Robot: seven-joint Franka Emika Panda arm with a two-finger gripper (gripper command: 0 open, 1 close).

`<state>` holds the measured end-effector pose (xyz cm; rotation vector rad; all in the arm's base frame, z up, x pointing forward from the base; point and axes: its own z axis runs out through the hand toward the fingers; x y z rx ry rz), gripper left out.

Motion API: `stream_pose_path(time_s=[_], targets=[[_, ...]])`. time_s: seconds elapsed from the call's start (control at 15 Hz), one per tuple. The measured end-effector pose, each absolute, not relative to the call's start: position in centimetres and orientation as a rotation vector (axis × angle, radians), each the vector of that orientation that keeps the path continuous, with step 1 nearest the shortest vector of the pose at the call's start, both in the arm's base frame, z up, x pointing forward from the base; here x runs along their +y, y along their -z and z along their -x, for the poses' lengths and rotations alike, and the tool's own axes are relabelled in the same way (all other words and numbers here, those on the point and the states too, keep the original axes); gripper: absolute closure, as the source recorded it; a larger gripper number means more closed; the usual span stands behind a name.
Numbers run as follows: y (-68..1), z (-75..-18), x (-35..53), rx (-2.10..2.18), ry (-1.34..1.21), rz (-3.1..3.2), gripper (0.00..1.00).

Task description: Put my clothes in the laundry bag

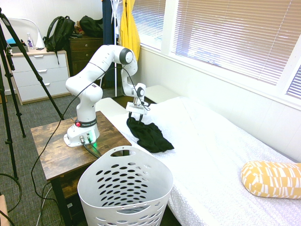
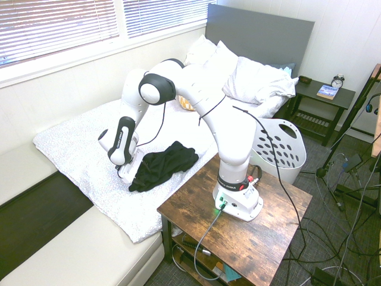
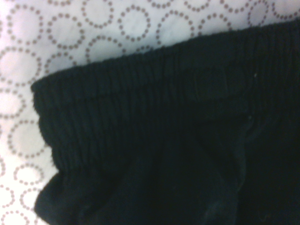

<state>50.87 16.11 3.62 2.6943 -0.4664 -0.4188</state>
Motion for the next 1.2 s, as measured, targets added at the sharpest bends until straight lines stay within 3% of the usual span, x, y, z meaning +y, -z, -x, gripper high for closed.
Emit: stream_pose_path(time_s=[0.4, 0.47, 1.2], targets=[[-3.3, -52.6, 15.0, -0.476, 0.327, -2.705, 0.0], [-3.3, -52.7, 14.8, -0.482, 0.317, -2.707, 1.0], [-3.5, -53.3, 14.5, -0.505, 0.265, -2.718, 1.0]])
